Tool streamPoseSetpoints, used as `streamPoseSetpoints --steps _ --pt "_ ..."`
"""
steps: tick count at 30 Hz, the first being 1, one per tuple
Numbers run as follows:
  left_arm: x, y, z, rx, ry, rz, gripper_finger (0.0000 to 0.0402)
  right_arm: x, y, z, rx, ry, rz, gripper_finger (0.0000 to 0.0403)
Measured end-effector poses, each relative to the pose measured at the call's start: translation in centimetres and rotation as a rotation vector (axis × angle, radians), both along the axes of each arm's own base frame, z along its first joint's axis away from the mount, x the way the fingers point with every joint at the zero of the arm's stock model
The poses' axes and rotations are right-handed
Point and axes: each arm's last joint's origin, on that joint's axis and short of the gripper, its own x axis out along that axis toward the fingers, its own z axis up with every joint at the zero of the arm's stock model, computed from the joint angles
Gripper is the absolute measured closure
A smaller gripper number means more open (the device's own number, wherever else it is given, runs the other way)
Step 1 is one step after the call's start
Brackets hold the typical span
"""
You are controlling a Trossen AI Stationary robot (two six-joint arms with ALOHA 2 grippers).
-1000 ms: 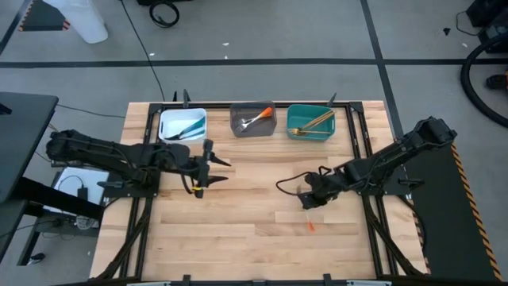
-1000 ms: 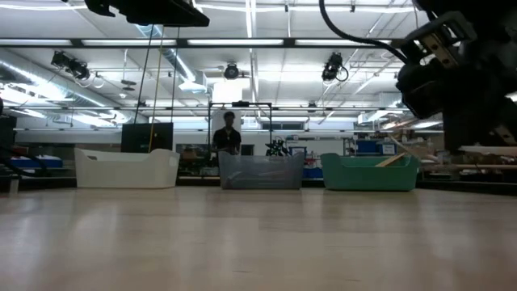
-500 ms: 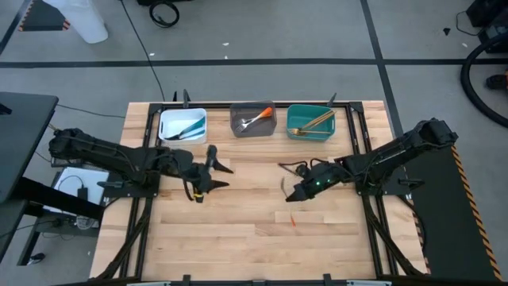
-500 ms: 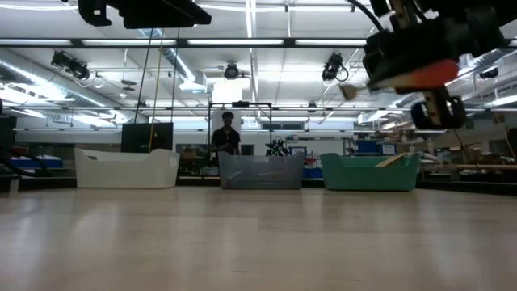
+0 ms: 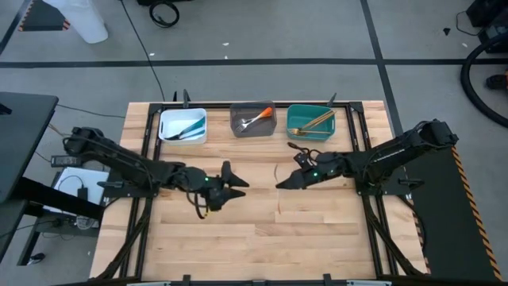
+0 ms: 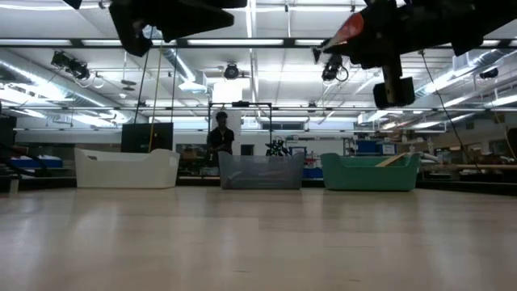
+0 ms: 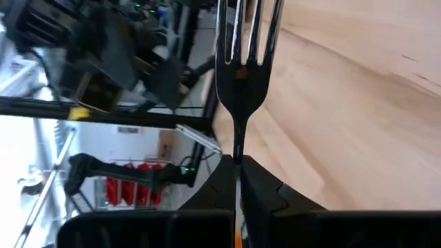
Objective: Sort silverware by color (type)
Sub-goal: Put the orange fork into the black bin
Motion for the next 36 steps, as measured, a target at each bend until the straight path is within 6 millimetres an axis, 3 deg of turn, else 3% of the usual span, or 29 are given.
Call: streamPoseSetpoints --steps 6,16,24,31,36 --pt "1.1 -1.7 -0.6 0.11 -0.102 -0.04 0.0194 0.3 0.1 0.1 0.084 -0.012 -0.008 0.0389" --pt "2.2 -2.5 -2.2 0.264 -0.116 -0.039 0.0194 2.0 0.7 -2.2 0.174 0.013 -0.014 0.0389" --pt "2.2 -3.0 -2.6 0.21 -0.109 -0.188 0.0194 3.2 0.6 -3.6 0.237 0.016 -0.066 0.0389" --pt "2.2 -3.1 -2.6 0.198 -0.112 -0.217 0.0194 6.1 1.0 -2.0 0.187 -0.052 -0.029 0.0389" --pt "2.1 -3.2 -2.5 0.295 -0.12 -0.121 0.0194 7.9 1.3 0.1 0.14 -0.133 0.056 0.0389"
